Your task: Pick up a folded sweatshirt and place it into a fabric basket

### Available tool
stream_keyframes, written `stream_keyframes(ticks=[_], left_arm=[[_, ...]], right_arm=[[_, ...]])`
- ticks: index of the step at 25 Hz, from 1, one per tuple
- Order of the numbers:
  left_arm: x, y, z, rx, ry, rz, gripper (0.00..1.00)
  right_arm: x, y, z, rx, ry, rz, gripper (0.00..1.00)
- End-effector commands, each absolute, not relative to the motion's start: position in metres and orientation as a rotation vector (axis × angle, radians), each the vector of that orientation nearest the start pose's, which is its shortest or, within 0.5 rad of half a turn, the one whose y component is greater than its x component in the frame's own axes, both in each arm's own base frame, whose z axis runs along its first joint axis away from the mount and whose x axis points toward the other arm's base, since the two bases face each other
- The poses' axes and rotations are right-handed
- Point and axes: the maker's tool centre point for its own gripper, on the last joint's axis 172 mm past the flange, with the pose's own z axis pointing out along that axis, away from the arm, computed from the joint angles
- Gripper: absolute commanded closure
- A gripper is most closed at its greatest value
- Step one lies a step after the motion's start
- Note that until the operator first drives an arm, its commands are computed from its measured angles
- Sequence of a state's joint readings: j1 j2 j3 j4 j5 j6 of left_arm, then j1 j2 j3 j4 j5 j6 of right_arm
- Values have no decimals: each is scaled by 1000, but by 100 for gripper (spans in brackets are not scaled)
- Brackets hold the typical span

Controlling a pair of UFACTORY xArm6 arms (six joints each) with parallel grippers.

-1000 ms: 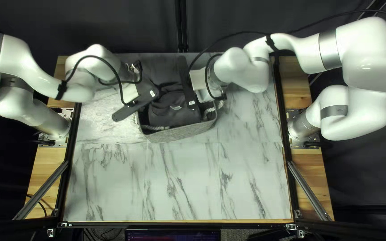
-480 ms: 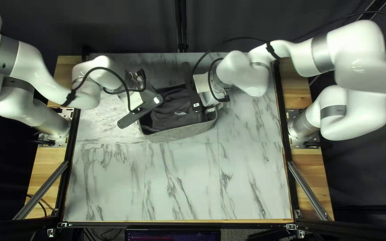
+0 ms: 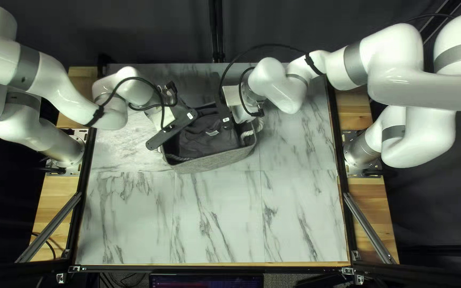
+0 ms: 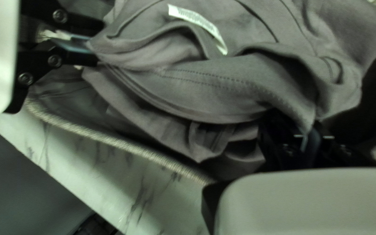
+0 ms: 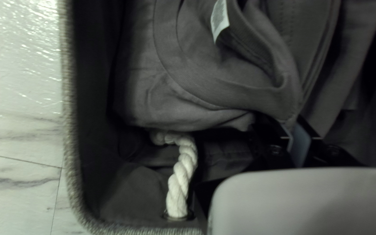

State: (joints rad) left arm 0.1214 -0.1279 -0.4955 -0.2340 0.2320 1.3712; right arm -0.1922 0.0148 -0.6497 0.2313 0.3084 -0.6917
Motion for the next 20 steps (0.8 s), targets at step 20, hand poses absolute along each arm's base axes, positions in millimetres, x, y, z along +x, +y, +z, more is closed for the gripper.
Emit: stream_keyframes(ticks=[20], left_arm=[[428, 25, 212, -2416, 1412, -502, 0]], right_arm=[[415, -68, 207, -3169, -411, -711, 0]])
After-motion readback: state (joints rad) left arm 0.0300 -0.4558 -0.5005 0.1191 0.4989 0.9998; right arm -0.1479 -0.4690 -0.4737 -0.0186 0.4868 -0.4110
